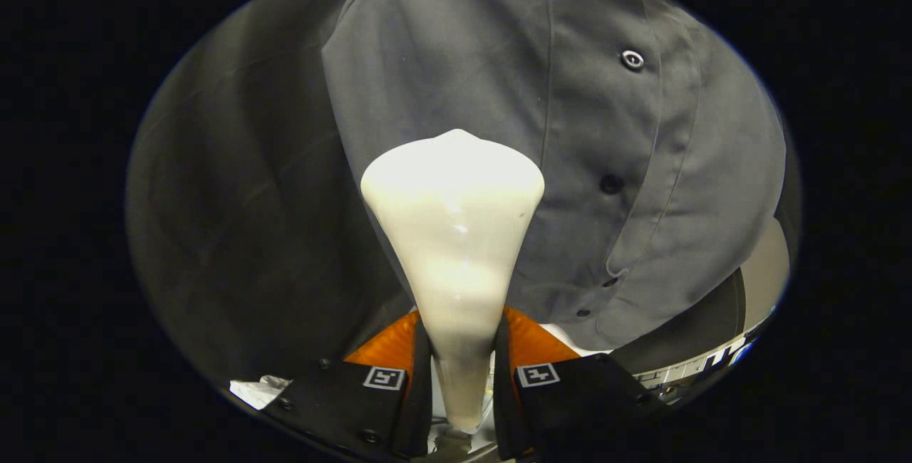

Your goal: Iron the clothes twice with a garment steamer, once on the left side and once on the right side.

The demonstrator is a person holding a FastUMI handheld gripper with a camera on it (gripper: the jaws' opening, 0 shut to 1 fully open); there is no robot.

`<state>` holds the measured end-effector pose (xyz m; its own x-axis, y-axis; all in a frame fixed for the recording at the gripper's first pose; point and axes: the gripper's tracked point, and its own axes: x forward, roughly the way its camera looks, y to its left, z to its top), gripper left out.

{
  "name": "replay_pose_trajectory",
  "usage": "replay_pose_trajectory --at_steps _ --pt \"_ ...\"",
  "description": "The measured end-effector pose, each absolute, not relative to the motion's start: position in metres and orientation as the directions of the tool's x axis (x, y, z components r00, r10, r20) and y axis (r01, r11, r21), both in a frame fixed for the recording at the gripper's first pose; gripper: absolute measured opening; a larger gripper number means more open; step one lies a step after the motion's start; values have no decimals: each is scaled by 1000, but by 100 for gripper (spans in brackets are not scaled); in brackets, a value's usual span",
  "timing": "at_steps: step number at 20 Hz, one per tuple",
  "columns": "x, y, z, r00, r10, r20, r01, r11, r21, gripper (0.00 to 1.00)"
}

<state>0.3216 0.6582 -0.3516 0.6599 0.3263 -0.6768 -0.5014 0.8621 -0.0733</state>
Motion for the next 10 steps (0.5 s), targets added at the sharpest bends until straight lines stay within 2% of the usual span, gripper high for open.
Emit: replay_pose_trajectory --at_steps 10 --pt "304 633 -404 608 260 -751 -470 879 -76 43"
